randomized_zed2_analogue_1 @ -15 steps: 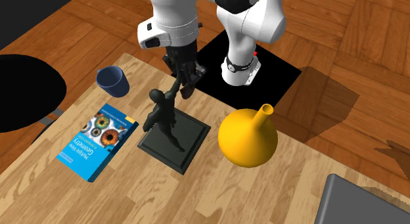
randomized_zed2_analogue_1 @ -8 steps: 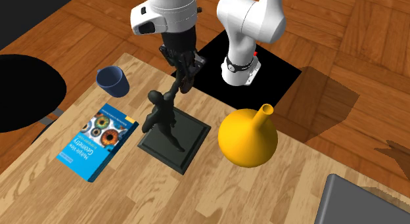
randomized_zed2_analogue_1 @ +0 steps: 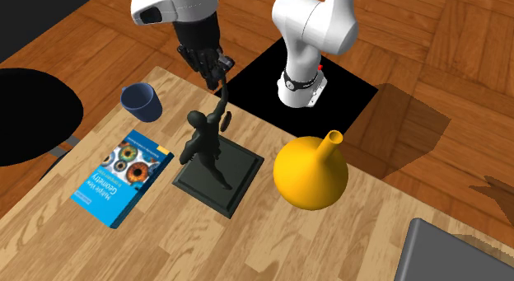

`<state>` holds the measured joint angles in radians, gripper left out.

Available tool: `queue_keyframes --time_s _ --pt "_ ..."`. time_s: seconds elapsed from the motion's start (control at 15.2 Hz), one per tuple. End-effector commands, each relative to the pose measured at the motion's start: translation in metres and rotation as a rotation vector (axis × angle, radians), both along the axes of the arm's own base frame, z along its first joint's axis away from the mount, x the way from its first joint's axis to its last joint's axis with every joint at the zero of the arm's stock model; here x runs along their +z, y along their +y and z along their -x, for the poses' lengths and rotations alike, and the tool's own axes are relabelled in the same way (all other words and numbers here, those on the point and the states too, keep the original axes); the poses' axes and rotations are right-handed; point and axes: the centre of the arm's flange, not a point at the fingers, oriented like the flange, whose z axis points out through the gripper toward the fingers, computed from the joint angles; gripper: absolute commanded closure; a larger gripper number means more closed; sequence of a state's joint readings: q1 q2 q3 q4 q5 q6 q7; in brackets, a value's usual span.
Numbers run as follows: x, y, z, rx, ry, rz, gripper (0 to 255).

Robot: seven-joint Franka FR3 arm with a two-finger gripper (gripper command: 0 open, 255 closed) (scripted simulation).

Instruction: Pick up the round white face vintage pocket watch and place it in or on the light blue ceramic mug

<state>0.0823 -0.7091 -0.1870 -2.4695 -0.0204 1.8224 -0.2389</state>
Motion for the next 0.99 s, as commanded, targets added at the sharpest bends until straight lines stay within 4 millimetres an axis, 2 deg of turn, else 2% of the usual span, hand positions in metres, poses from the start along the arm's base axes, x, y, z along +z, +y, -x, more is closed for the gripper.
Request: queue_keyframes --time_s 0.0,0.59,0.92 --pt "0.000 0.000 0.000 0.000 0.000 0.000 0" --pt "-0.113 0.021 0.028 -0.103 0.040 0.136 0" --pt "-0.143 0.021 0.030 -0.111 0.043 0.148 0"
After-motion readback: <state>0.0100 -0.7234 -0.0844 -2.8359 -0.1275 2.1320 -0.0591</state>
